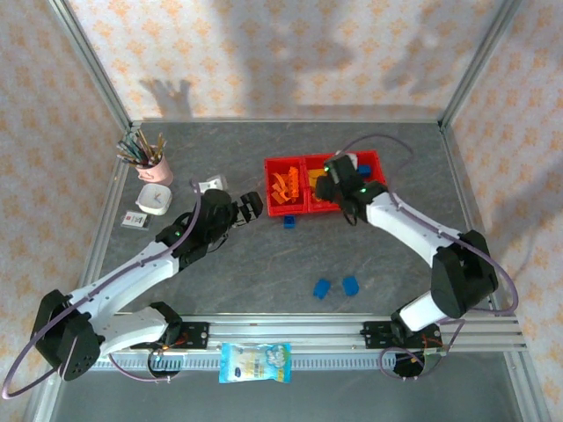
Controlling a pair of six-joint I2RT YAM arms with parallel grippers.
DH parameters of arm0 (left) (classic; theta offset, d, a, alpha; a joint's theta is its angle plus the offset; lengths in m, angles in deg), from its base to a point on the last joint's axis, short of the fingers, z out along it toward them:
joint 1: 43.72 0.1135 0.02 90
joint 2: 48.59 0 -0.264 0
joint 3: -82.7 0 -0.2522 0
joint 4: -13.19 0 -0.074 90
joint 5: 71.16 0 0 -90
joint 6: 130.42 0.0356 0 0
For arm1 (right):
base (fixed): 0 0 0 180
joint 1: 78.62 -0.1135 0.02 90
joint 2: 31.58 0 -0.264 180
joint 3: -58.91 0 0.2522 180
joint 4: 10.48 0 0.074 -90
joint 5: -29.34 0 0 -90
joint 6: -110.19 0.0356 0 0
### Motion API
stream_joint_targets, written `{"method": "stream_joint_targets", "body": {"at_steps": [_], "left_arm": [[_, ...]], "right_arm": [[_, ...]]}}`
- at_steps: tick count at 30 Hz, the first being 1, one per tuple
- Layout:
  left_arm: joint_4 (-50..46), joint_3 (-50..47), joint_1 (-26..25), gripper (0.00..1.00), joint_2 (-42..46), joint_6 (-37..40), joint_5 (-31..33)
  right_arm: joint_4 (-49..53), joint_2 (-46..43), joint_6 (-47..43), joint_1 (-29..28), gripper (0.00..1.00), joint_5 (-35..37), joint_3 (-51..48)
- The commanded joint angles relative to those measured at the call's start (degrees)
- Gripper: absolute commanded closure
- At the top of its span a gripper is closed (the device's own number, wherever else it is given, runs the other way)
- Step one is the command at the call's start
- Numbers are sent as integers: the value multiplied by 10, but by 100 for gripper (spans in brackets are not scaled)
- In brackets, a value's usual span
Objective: Sort the legos into containers by color
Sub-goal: Pick up the lego from the center of the table.
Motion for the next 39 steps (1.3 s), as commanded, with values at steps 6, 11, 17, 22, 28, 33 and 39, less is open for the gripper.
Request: {"method": "stream_joint_targets", "body": {"at_steps": [6, 11, 17, 22, 28, 33, 39], "left_arm": [[-48, -52, 15, 1, 72, -27, 50], [-65, -74, 22, 1, 102, -42, 72], [-81, -83, 28, 1, 123, -54, 86], [-73, -85, 31, 1, 125, -55, 83], [-79, -77, 32, 1, 123, -50, 83], [-80, -77, 33, 1, 125, -49, 83], [-81, -79, 33, 1, 129, -50, 82]], "right_arm": [[-46, 6, 91, -123, 31, 21, -78], [-95, 75, 118, -176, 25, 9, -67], [-102, 148, 139, -181, 18, 37, -27], [-84, 204, 146, -179, 16, 98, 33], [-70, 255, 151, -159, 28, 110, 73], [-76, 281, 128, -155, 38, 107, 98], [-74, 302, 110, -151, 52, 107, 121]]}}
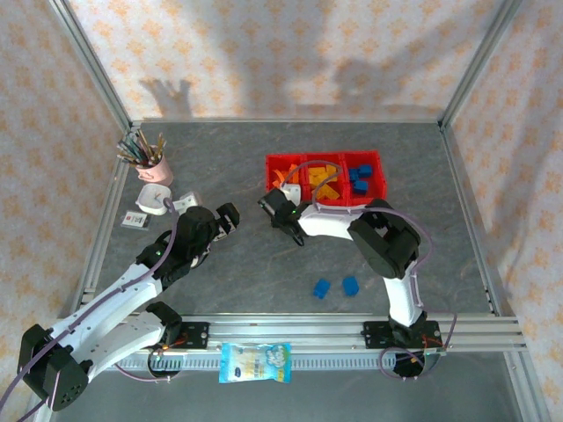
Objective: Sort the legos into containers by color
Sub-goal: Pick up the lego from the center of the table.
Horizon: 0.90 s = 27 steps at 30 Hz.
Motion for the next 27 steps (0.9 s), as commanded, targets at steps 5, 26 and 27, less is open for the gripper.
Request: {"method": "stream_joint_targets", "body": {"at_steps": [5, 26, 27], "left_arm": [[-11, 6, 8, 1, 6, -3, 14], [38, 43, 8, 1, -39, 13, -65], [43, 48, 7, 1, -49, 14, -71]], "right_arm": [[13, 6, -20, 4, 66, 7, 5], [45, -263, -22, 68, 91, -37, -161], [51, -279, -27, 83, 91, -39, -164]]}}
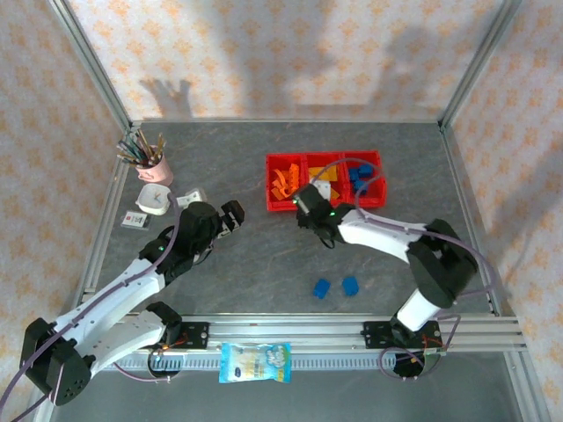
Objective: Sort the legos into containers by color
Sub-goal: Place the lego in the container.
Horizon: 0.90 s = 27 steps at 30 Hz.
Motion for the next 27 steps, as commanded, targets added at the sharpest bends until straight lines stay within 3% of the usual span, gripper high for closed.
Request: {"method": "stream_joint_targets", "body": {"at_steps": [1, 7, 15, 22, 27], "left_arm": [[36, 31, 3, 1, -27, 13, -32], [77, 66, -14, 1, -96, 17, -56], [114, 120, -48, 1, -185, 30, -71], [112, 152, -51, 1, -226, 35, -77], [107, 151, -51, 1, -223, 36, -67]], "right_arm": [[31, -51, -13, 43, 91, 1, -11], [35, -79, -57, 162, 91, -24, 6], [10, 10, -95, 293, 91, -55, 71], [-10, 104, -100, 328, 87, -41, 145], [7, 163, -104, 330, 67, -44, 212]]}}
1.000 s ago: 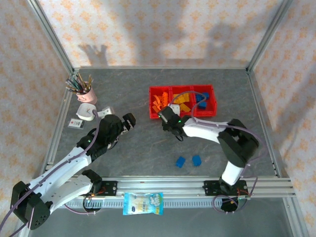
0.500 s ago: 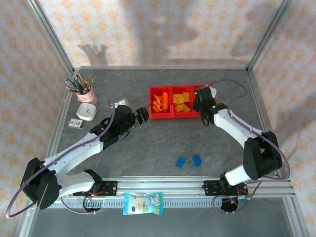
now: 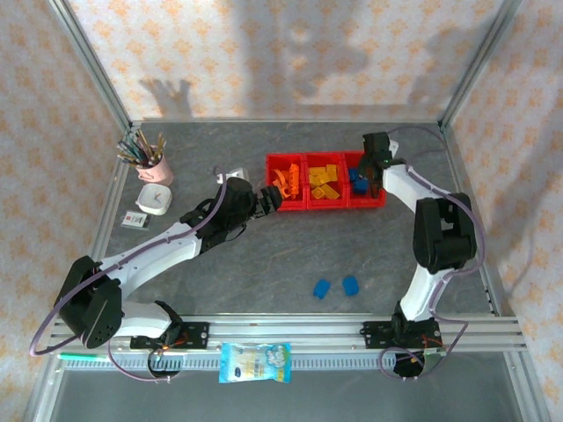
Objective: Sort the legos into containers by color
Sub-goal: Place the lego in the container, then pick up the lego from the bottom-center of the table.
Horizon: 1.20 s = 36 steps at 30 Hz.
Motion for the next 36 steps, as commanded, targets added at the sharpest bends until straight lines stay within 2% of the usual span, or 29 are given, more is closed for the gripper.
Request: {"method": "stream_joint_targets", "body": {"at_steps": [1, 3, 9, 14, 24, 36], "left_arm": [[6, 17, -4, 1, 4, 11, 6], [2, 15, -4, 1, 8, 12, 10], [-4, 14, -4, 1, 18, 14, 14], [-12, 10, -4, 1, 34, 14, 13], [-27, -38, -5, 1, 72, 21, 2], [17, -84, -62, 1, 71, -27, 9]], "right_arm": [[6, 19, -11, 0, 64, 6, 42], [1, 11, -12, -1, 55, 0, 39], [11, -25, -16, -4, 43, -8, 22], [27, -69, -13, -14, 37, -12, -3], [86, -213, 4, -68, 28, -4, -135], [184, -397, 74, -167, 21, -32, -310]]}}
